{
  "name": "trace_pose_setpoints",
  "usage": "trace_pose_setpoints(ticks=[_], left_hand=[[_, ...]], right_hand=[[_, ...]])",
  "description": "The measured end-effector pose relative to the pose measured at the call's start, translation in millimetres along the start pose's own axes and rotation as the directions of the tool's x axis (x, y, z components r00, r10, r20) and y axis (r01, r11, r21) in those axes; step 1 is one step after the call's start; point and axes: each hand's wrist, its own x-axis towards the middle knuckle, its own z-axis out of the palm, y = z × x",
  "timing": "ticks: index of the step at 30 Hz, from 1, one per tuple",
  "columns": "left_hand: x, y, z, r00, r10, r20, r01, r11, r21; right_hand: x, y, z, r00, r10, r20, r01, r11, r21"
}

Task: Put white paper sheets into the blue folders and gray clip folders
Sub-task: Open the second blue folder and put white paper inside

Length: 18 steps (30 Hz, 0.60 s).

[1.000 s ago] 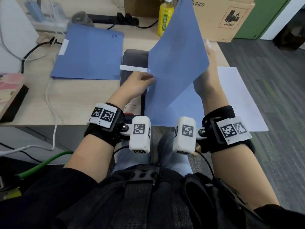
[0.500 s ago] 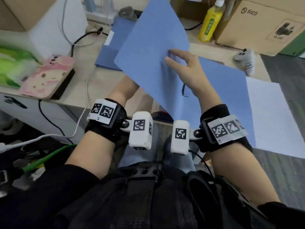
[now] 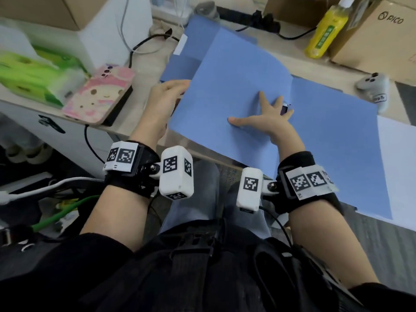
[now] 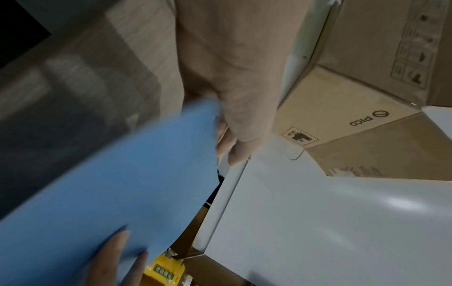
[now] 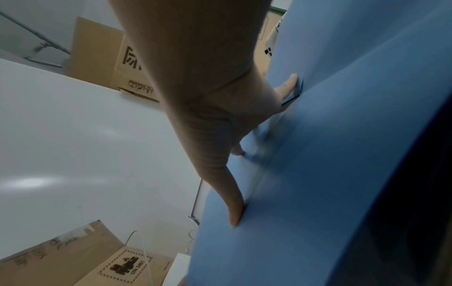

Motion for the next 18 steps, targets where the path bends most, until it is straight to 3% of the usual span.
trace_pose_setpoints(ticks=[5, 9, 11, 15, 18], left_hand=[[4.4, 2.4, 0.7, 0.997, 0.061, -0.035, -0.053, 0.976, 0.212], [8.1, 3.1, 18.5, 0.986, 0.168, 0.009, -0.154, 0.881, 0.447], [13.1, 1.0, 30.3, 0.975, 0.215, 0.059, -0.211, 0.806, 0.553], [14.4, 0.0, 63.7, 0.959, 0.208, 0.192, -0.277, 0.552, 0.786], [10.5, 0.2, 90.7, 0.937, 0.159, 0.312, -0.349, 0.479, 0.806]], right_hand=[[-3.7, 1.7, 4.0, 1.000, 0.000, 0.027, 0.001, 0.998, -0.066], [-4.1, 2.8, 1.7, 0.999, -0.017, 0.041, 0.022, 0.994, -0.107], [-2.8, 6.2, -2.0, 0.998, -0.030, 0.054, 0.035, 0.995, -0.094], [-2.5, 14.7, -14.5, 0.993, -0.086, 0.083, 0.094, 0.992, -0.086], [-4.2, 21.7, -26.3, 0.985, -0.162, 0.058, 0.165, 0.985, -0.054]])
